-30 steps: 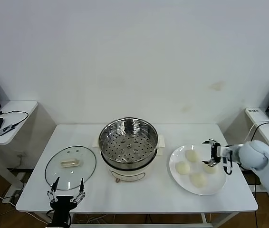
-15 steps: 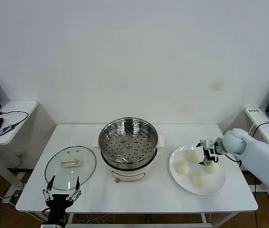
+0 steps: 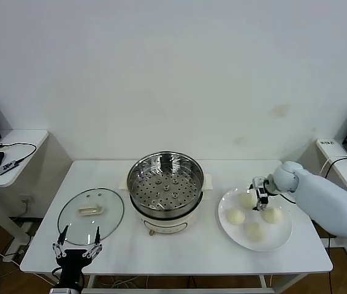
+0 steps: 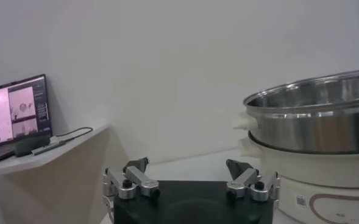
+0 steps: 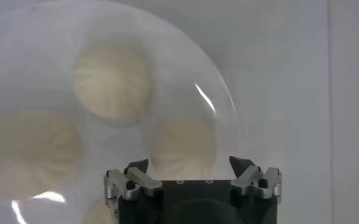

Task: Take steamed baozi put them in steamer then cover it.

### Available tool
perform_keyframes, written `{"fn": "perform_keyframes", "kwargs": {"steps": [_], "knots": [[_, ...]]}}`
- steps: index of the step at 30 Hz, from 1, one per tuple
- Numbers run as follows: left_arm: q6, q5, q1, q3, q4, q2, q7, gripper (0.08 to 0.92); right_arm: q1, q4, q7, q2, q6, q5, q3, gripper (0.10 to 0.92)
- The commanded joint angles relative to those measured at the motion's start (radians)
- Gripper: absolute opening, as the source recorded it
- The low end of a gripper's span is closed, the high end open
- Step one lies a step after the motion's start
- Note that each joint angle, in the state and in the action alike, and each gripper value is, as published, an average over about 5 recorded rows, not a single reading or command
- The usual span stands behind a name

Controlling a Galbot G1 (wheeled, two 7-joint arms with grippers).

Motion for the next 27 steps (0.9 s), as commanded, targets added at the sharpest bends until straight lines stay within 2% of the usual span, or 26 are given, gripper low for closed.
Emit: {"fn": "perform_keyframes", "kwargs": {"steps": [1,5,8,15,27], "knots": [[0.0,0.0,0.001,-0.001,-0.001,0.001,0.0,0.823,0.023,-0.066,-0.008,0.047,-0.001,-0.009,-0.029,0.718],[0.0,0.0,0.001,-0.001,-0.002,0.0,0.0,0.823,0.019,-0.067,-0.008,0.051,-0.005,-0.011,-0.027,0.632],[0.0,0.0,0.002,-0.001,-0.004,-0.001,-0.001,0.823,0.017,-0.061,-0.009,0.049,-0.011,-0.013,-0.028,0.603],[-0.001,0.0,0.007,0.0,-0.012,-0.001,-0.001,0.823,0.038,-0.003,-0.029,0.008,-0.023,0.006,-0.047,0.594],[0.002,0.0,0.006,0.016,-0.026,0.008,0.0,0.823,0.219,0.258,-0.041,-0.215,-0.042,0.163,-0.115,0.606]]}}
